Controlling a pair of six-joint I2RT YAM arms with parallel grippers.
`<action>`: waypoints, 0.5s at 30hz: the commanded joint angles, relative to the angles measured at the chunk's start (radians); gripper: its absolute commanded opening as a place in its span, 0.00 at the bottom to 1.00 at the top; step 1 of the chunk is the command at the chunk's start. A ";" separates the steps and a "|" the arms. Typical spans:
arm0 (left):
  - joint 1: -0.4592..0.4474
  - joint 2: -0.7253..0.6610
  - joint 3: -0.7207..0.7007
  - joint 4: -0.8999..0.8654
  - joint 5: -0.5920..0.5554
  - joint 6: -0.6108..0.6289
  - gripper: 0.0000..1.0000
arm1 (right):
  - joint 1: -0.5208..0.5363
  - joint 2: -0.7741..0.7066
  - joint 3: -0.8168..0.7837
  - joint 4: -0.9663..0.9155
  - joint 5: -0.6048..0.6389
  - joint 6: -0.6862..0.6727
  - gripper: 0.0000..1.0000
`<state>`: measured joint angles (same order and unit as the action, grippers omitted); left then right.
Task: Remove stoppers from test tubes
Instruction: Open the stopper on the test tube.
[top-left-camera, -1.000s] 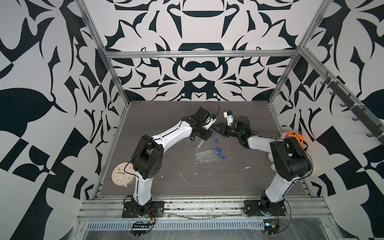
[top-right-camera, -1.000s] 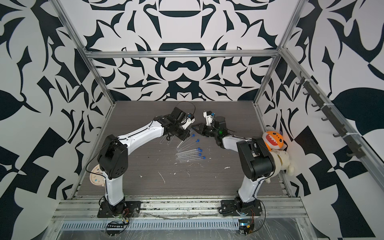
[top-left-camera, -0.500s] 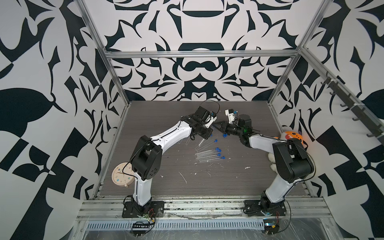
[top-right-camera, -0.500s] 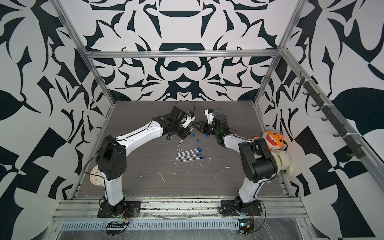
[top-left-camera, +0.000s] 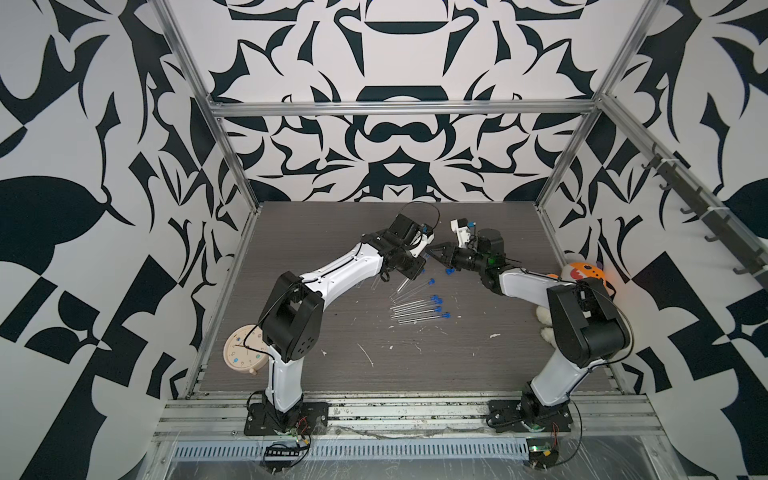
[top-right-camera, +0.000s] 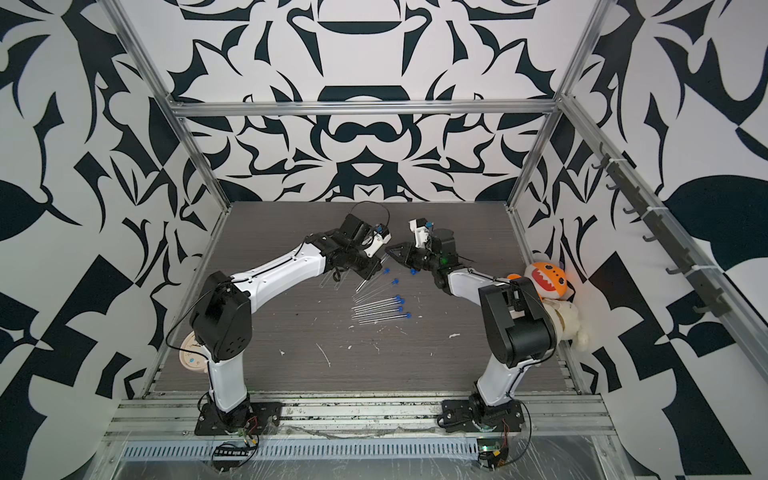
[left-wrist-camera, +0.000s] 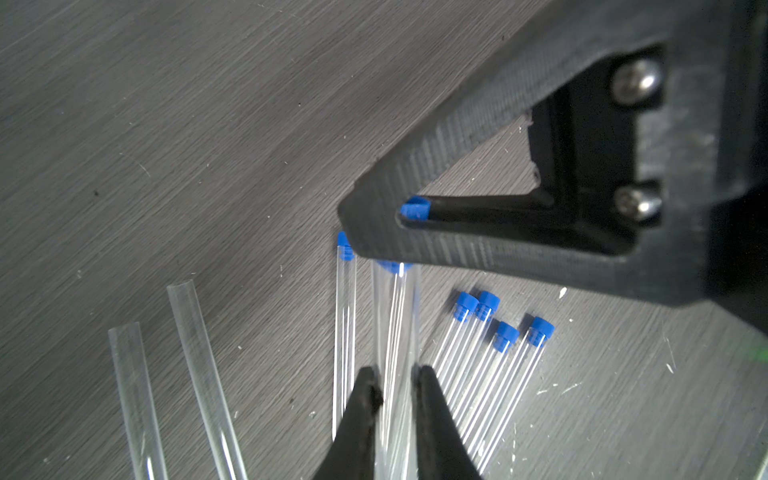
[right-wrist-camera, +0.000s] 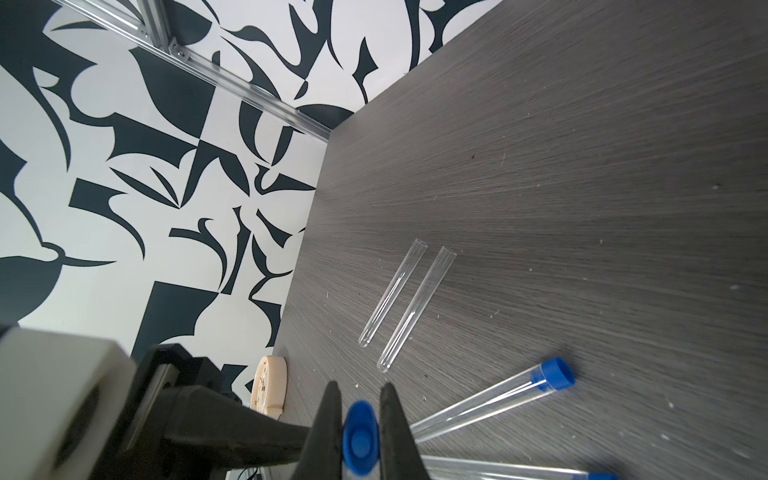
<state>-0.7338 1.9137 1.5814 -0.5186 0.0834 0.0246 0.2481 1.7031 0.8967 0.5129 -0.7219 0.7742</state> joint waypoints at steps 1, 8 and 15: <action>0.002 -0.022 -0.033 -0.150 -0.013 0.013 0.00 | -0.045 -0.061 0.060 0.012 0.110 -0.080 0.00; 0.004 -0.018 -0.024 -0.181 -0.045 0.041 0.00 | -0.042 -0.093 0.082 -0.079 0.113 -0.179 0.00; 0.002 -0.012 -0.031 -0.163 -0.034 0.027 0.00 | -0.052 -0.033 0.056 0.187 0.054 0.053 0.00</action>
<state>-0.7338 1.9125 1.5612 -0.6373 0.0563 0.0525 0.1959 1.6611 0.9249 0.5255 -0.6575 0.7307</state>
